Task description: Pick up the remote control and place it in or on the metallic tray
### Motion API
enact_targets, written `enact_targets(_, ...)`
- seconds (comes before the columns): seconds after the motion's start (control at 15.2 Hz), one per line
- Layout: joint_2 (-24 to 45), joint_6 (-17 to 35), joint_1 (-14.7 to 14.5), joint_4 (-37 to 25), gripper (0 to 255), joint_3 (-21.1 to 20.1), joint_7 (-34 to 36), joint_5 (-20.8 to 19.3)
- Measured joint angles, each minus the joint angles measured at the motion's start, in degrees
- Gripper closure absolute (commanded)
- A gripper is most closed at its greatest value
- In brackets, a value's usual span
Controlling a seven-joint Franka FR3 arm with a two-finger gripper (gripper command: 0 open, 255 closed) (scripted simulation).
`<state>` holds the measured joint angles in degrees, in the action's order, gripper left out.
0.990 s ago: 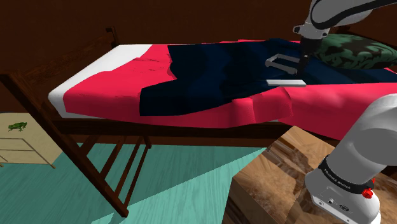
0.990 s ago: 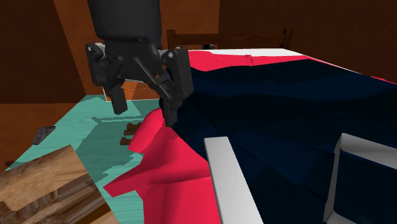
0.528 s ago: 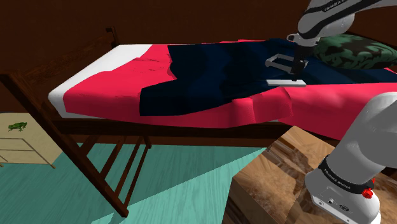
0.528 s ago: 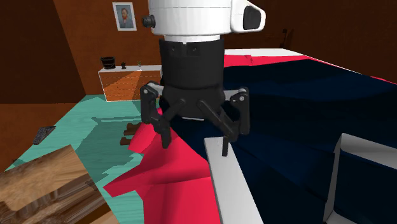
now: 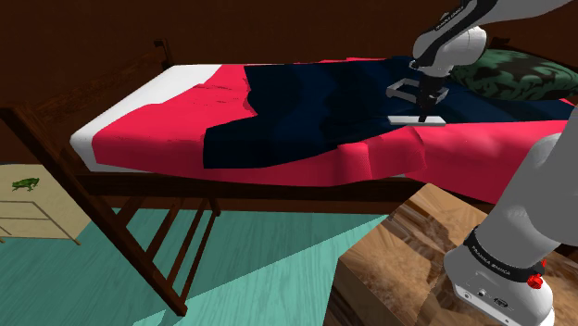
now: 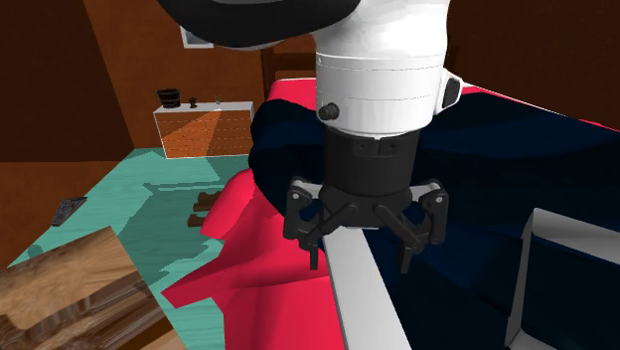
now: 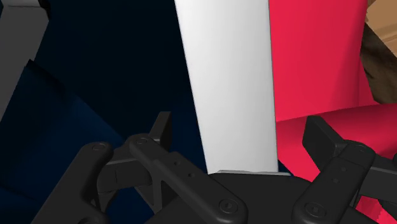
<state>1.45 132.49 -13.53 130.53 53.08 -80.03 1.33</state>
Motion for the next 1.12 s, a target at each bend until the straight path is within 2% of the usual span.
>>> enact_targets(0.26,3.1,2.8,0.4,1.0,0,-0.4,-2.6,3.6)
enact_targets(0.66,3.7,3.4,0.6,1.3,0,-0.5,-3.2,4.3)
enact_targets(0.73,3.7,3.4,0.6,1.3,255,-0.5,-3.2,4.3)
enact_targets(1.12,3.6,3.4,0.6,1.2,255,-0.5,-3.3,4.3)
